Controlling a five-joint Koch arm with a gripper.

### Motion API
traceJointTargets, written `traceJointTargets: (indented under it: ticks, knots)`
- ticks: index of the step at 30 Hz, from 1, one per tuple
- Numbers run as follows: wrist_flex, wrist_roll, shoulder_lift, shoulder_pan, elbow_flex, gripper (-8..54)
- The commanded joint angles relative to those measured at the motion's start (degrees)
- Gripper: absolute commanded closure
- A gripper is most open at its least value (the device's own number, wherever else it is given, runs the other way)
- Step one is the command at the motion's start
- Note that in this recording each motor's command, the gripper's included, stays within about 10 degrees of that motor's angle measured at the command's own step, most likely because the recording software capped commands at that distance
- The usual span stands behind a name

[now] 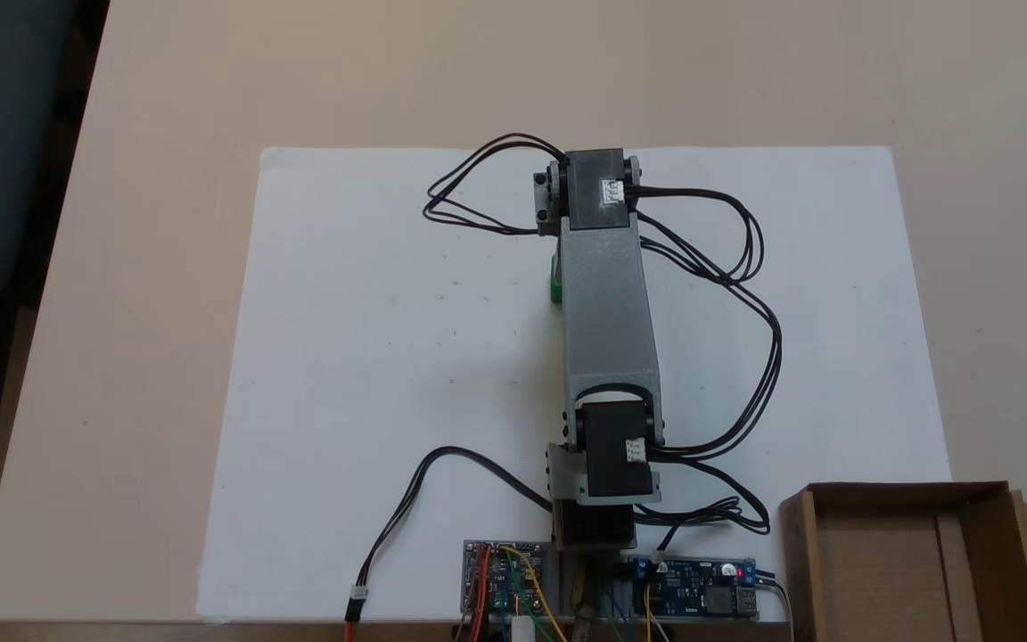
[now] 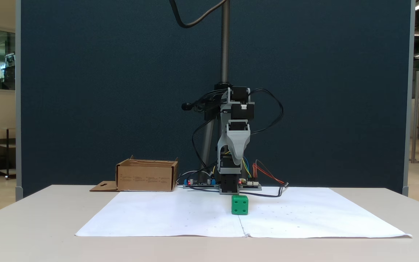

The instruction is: Grasp a green dice and put it in the bin.

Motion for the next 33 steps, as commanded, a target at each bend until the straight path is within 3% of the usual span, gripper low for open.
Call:
traceJointTargets:
  ticks: [1, 33]
  knots:
    - [-2.11, -2.81, 0.35, -0.35, -0.53, 2.5]
    - [-9.84, 0.97, -6.24, 0.35, 4.75, 2.5]
